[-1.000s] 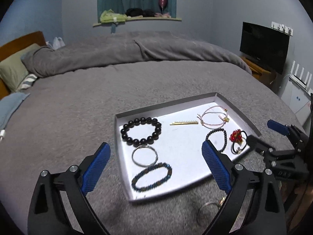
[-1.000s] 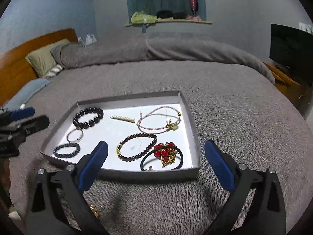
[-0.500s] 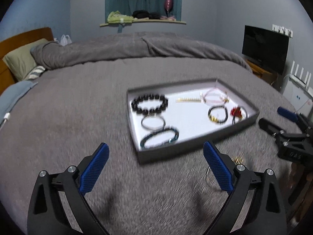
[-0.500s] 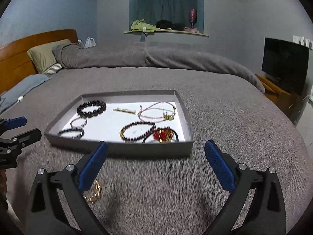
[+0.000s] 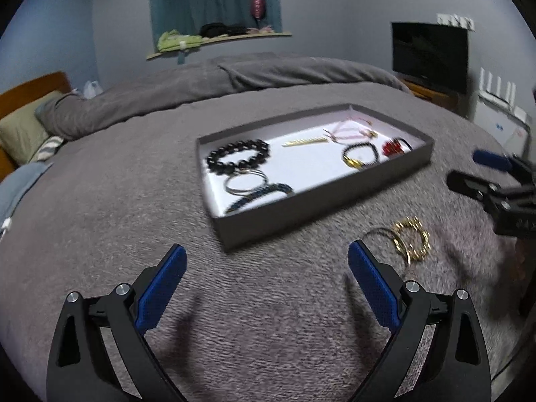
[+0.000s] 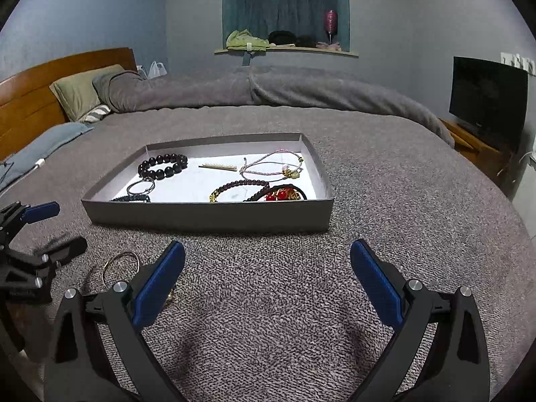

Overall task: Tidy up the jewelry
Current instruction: 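Move both tools toward the silver hoop and gold ring beside the box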

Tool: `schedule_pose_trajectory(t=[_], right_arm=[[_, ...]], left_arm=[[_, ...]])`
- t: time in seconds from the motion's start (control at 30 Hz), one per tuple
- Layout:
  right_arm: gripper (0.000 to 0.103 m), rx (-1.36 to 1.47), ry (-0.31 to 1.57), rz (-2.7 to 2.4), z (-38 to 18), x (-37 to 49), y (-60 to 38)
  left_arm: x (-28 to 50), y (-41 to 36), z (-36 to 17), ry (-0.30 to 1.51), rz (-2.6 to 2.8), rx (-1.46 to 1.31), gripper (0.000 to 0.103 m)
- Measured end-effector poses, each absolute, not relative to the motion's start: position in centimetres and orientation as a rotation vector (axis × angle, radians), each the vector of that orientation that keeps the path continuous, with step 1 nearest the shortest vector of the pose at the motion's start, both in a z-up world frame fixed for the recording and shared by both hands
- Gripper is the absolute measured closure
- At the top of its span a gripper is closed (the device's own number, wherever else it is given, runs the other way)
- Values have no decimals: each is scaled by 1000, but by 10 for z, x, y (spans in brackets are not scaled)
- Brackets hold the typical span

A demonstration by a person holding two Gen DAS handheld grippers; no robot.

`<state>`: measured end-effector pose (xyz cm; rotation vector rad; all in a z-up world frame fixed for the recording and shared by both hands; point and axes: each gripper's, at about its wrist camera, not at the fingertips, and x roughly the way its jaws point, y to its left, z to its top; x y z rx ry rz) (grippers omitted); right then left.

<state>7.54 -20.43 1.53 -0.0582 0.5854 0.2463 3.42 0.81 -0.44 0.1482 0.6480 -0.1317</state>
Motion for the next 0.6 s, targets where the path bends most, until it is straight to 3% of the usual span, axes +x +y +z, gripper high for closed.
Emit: schedule_pose_trajectory(t=[0.6], right_arm=[[5,-64,617,257,10,78,-199]], left_arm=[[36,-30,-22,712,-350,180,7]])
